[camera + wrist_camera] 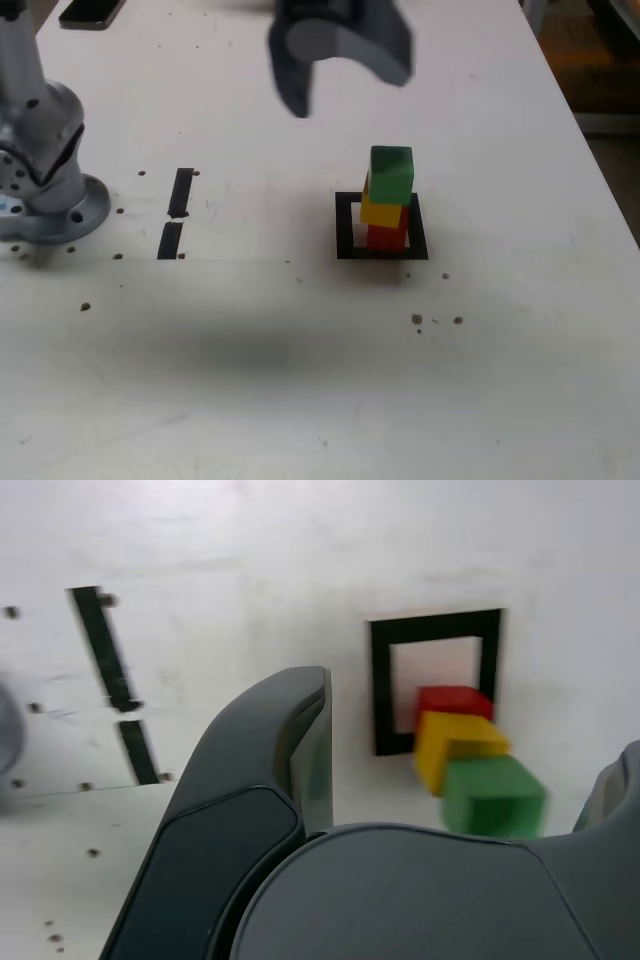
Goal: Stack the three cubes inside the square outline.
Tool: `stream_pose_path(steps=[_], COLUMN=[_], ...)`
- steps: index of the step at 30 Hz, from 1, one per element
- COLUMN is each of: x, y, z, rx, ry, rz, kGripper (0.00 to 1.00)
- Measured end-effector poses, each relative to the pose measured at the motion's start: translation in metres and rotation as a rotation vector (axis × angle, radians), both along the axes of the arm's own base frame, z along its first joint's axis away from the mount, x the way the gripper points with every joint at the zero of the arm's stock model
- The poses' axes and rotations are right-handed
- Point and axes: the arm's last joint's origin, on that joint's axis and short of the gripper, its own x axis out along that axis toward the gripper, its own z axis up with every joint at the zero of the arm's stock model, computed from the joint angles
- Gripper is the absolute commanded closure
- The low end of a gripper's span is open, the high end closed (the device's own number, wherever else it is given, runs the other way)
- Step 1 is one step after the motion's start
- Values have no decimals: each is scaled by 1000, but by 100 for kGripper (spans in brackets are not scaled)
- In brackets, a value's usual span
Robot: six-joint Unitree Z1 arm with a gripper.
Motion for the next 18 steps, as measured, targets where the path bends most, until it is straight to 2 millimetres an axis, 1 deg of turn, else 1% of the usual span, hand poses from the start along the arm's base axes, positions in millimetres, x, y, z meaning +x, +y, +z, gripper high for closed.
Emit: stream_pose_path(steps=[3,7,11,16,18], x=[-18,-32,-42,-49,-51], y=[10,17,21,22,22], z=[-11,-24,-36,-50,-59], rx=[-13,-18,-31,-65,-88], ry=[54,111,154,173,172], rz=[35,63,81,82,75], kGripper=[2,2,2,2,2])
